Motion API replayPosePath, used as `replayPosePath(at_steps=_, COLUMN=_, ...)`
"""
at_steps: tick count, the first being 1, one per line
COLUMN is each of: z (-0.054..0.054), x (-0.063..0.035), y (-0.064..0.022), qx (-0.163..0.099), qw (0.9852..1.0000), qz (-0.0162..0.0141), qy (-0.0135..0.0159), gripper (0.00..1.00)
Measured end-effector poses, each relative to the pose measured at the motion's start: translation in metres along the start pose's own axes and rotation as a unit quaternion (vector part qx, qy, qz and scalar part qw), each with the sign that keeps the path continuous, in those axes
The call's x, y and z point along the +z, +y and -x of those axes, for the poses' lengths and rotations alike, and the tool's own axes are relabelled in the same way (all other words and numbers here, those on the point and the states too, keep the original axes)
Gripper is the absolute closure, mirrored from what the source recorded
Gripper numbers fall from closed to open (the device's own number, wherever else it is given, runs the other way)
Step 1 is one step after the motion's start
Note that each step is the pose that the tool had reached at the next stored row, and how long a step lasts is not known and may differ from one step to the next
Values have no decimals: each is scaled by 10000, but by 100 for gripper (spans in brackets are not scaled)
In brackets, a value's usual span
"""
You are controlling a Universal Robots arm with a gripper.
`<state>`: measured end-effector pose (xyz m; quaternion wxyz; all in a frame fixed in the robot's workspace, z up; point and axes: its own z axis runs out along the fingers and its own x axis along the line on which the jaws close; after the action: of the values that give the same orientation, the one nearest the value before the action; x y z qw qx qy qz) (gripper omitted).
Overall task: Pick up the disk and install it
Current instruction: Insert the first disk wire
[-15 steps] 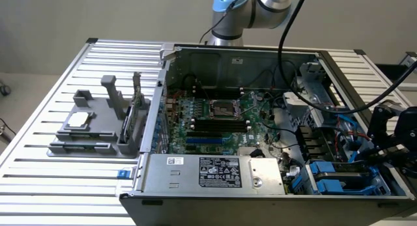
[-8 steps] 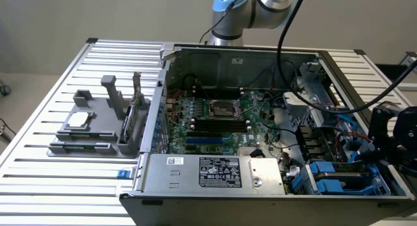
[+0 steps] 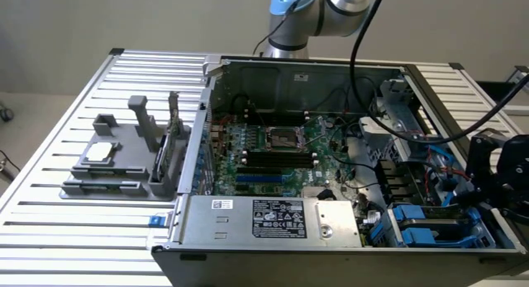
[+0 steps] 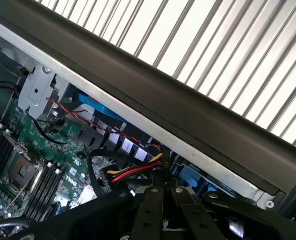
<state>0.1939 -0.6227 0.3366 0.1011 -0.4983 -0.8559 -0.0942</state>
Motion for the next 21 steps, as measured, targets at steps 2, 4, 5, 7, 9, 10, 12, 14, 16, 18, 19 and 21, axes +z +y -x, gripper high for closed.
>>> replayPosePath(at_steps=2, z=-20, x=-44, y=-12, qx=6, qw=10000, qz=8, qy=10, gripper=89)
replayPosePath(at_steps=4, z=-46, x=-105, y=-27, qx=8, qw=10000, qz=15, qy=21, gripper=89)
replayPosePath(at_steps=5, z=-58, x=-137, y=-32, qx=9, qw=10000, qz=16, qy=23, gripper=89)
replayPosePath(at_steps=7, z=-81, x=-190, y=-43, qx=9, qw=10000, qz=16, qy=22, gripper=89)
replayPosePath(at_steps=9, z=-100, x=-231, y=-53, qx=9, qw=10000, qz=16, qy=23, gripper=89)
replayPosePath(at_steps=10, z=-110, x=-254, y=-57, qx=9, qw=10000, qz=16, qy=23, gripper=89)
replayPosePath(at_steps=12, z=-127, x=-289, y=-69, qx=9, qw=10000, qz=16, qy=23, gripper=88)
replayPosePath(at_steps=14, z=-135, x=-304, y=-75, qx=9, qw=10000, qz=17, qy=24, gripper=83)
replayPosePath(at_steps=16, z=-138, x=-305, y=-80, qx=9, qw=10000, qz=17, qy=24, gripper=76)
replayPosePath(at_steps=18, z=-139, x=-306, y=-80, qx=8, qw=10000, qz=16, qy=24, gripper=69)
replayPosePath(at_steps=19, z=-139, x=-306, y=-81, qx=8, qw=10000, qz=16, qy=23, gripper=69)
replayPosePath(at_steps=21, z=-138, x=-297, y=-82, qx=7, qw=10000, qz=16, qy=23, gripper=69)
